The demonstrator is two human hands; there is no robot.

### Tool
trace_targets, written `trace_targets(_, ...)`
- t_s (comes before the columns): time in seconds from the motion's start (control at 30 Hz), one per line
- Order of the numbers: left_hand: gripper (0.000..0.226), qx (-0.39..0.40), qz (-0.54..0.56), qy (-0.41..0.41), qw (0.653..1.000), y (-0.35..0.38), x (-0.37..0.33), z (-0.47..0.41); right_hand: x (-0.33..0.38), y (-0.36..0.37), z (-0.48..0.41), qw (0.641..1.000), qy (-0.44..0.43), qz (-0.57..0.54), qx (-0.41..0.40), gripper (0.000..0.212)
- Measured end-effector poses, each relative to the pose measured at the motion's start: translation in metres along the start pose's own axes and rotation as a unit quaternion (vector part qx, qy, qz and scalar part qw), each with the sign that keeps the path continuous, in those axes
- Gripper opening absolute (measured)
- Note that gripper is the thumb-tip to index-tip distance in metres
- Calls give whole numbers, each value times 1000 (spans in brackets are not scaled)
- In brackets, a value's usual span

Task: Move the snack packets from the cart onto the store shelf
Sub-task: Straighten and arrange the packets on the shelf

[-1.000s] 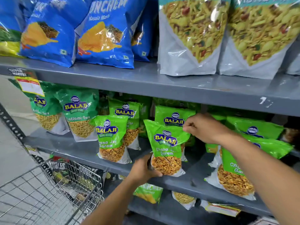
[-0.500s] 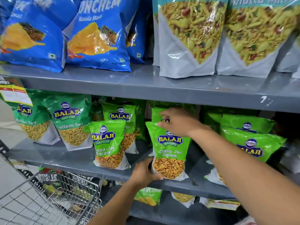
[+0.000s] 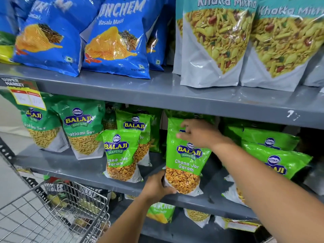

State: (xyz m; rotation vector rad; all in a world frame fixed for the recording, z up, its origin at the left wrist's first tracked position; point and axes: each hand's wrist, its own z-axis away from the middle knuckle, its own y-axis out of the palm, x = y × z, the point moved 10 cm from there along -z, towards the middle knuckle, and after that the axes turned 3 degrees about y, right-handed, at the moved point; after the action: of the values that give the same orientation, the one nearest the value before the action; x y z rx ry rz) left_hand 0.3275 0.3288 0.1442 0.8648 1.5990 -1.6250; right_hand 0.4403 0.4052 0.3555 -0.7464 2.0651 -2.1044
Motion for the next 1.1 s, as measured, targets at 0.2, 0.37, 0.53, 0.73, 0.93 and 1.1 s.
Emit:
trace_targets(0.2, 51, 0, -16, 6, 1000, -2, -5, -1, -48, -13, 21, 987, 45, 95, 118, 45)
trace_targets(0.37, 44, 8, -30, 6, 1000, 0, -12, -1, -61, -22, 25, 992, 63, 51, 95, 26)
trace_targets(0.53, 39, 13, -16, 16, 1000, 1, -18, 0, -66, -19, 24, 992, 62, 77, 85, 34)
trace_targets(0.73, 39, -108, 76, 10, 991, -26, 0, 27, -6, -17, 23, 996, -35, 57, 55, 56)
trace_targets(0.93, 56, -321, 23, -1, 947, -118, 54, 106, 85, -6, 4, 992, -127, 24, 3, 34)
trace_targets(1.1, 112, -253, 22, -48, 966, -175, 87, 83, 136, 20, -23, 991, -132, -33, 14, 30)
